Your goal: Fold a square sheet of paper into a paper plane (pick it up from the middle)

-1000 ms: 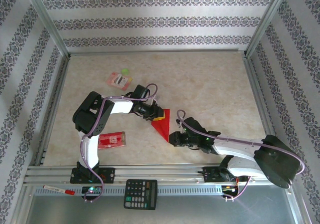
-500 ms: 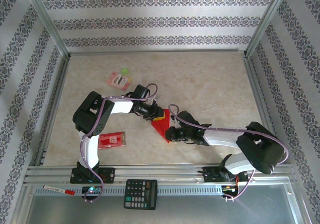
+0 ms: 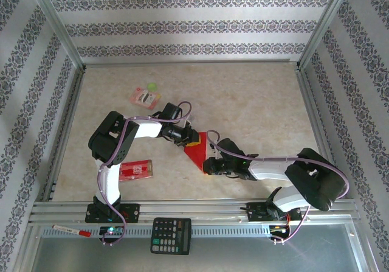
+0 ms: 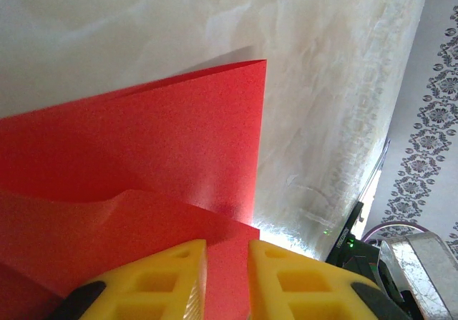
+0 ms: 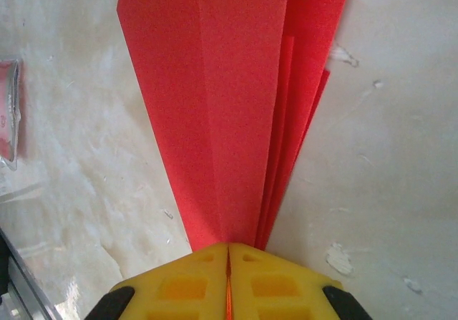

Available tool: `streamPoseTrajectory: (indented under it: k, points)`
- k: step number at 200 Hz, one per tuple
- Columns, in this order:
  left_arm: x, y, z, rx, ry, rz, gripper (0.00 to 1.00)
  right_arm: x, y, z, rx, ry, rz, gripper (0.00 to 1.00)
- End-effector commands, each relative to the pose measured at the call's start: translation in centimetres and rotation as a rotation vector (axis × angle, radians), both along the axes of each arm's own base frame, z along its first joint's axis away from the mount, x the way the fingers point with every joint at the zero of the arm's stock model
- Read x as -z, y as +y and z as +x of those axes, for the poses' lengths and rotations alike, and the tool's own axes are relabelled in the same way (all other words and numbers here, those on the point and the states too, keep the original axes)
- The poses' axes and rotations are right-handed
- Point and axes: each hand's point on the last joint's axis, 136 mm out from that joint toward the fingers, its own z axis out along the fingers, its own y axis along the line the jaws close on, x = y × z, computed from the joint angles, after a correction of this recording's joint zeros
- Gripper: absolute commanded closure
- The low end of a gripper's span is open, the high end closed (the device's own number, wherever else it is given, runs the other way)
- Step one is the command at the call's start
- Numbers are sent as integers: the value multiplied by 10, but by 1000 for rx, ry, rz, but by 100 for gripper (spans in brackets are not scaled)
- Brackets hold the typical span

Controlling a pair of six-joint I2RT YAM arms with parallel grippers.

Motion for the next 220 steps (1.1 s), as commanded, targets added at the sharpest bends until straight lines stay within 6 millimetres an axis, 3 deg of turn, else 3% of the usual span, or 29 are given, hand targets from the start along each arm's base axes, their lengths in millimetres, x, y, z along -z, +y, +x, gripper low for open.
streamPoseTrajectory:
  k: [1,42,78,105,136,220]
  points:
    - [49,21,-14,-31,95,151,77,7,-11,-20,-20,56,-30,91]
    - [48,21,-13,-32,93,151,77,-36,-2,0,0,-39,51,91]
    - [49,21,-14,-32,93,153,77,-49,12,12,-19,-66,73,91]
    - [49,20,-14,-31,94,153,78,-42,24,20,-44,-49,58,91]
    - [49,21,-14,-31,95,154,78,-23,22,25,-39,-14,16,91]
    - [50,20,-14,-28,92,155,77,16,0,0,-27,74,-47,92]
